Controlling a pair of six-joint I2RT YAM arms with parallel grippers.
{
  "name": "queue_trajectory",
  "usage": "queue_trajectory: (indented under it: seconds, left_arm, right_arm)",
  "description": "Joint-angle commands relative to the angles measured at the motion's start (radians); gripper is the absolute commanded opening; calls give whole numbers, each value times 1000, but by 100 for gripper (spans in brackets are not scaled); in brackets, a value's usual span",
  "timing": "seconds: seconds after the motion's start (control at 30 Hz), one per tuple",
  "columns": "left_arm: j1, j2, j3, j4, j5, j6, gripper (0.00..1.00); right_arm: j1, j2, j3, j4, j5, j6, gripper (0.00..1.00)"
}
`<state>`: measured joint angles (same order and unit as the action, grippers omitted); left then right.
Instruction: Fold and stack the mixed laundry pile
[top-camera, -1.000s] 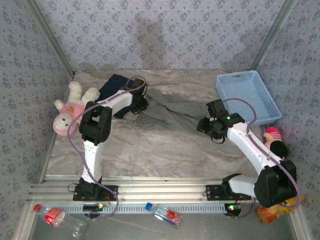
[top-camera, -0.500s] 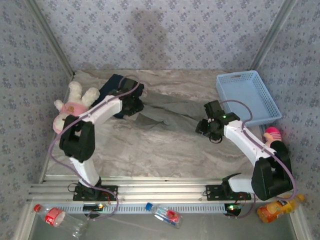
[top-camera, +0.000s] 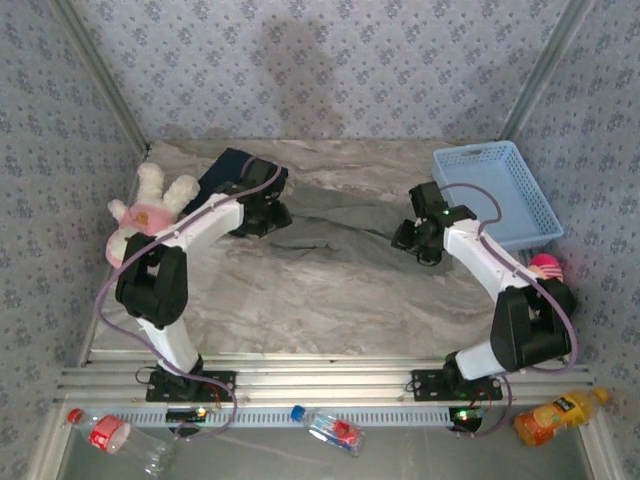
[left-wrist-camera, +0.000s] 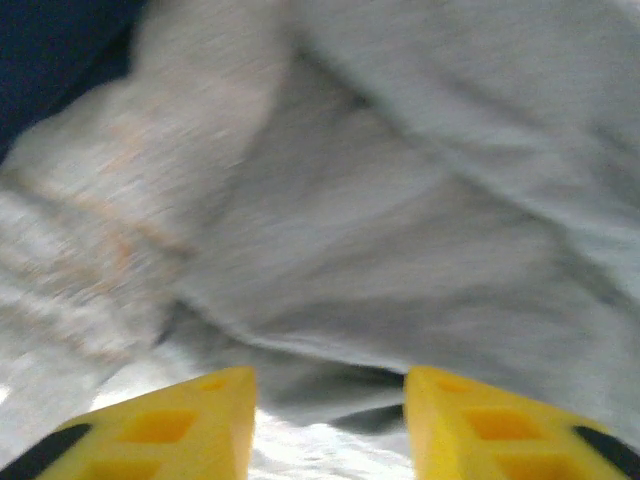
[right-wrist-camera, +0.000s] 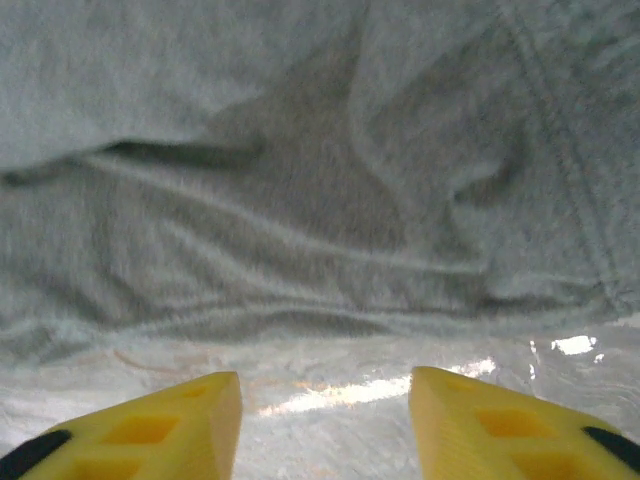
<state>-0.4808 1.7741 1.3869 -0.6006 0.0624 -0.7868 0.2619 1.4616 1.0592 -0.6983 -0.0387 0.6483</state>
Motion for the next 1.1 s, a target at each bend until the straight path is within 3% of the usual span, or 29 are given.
queue_trajectory:
  seconds: [0.0, 0.1, 0.17, 0.3, 0.43, 0.67, 0.8, 1.0, 1.07]
  left_arm:
    - [-53, 76, 99, 67, 122, 30, 29]
    - [-104, 189, 197, 63, 134, 49, 14]
    - [-127, 258, 254, 60, 147, 58, 13]
    - [-161, 370, 343, 16, 156, 119, 11]
    - [-161, 401, 299, -36, 126, 179, 8]
    - [-135, 276, -12, -30, 97, 256, 7]
    - [-130, 160, -192, -31, 87, 270, 7]
    - [-133, -18, -383, -47, 104, 219, 10]
    - [-133, -79, -393, -71, 102, 202, 16]
  right_arm:
    - [-35, 71, 37, 13, 20, -50, 36]
    - [-61, 143, 77, 28, 15, -66, 18]
    - [-77, 191, 98, 39, 5, -69, 13]
    - [-94, 270, 125, 42, -12, -61, 11]
    - [-91, 303, 125, 44, -13, -50, 13]
    - [-83, 269, 0, 19, 3, 16, 18]
    - [-30, 213, -98, 31, -10, 48, 18]
    - [83, 57, -273, 39, -3, 163, 18]
    - [88, -23, -303, 21, -5, 173, 21]
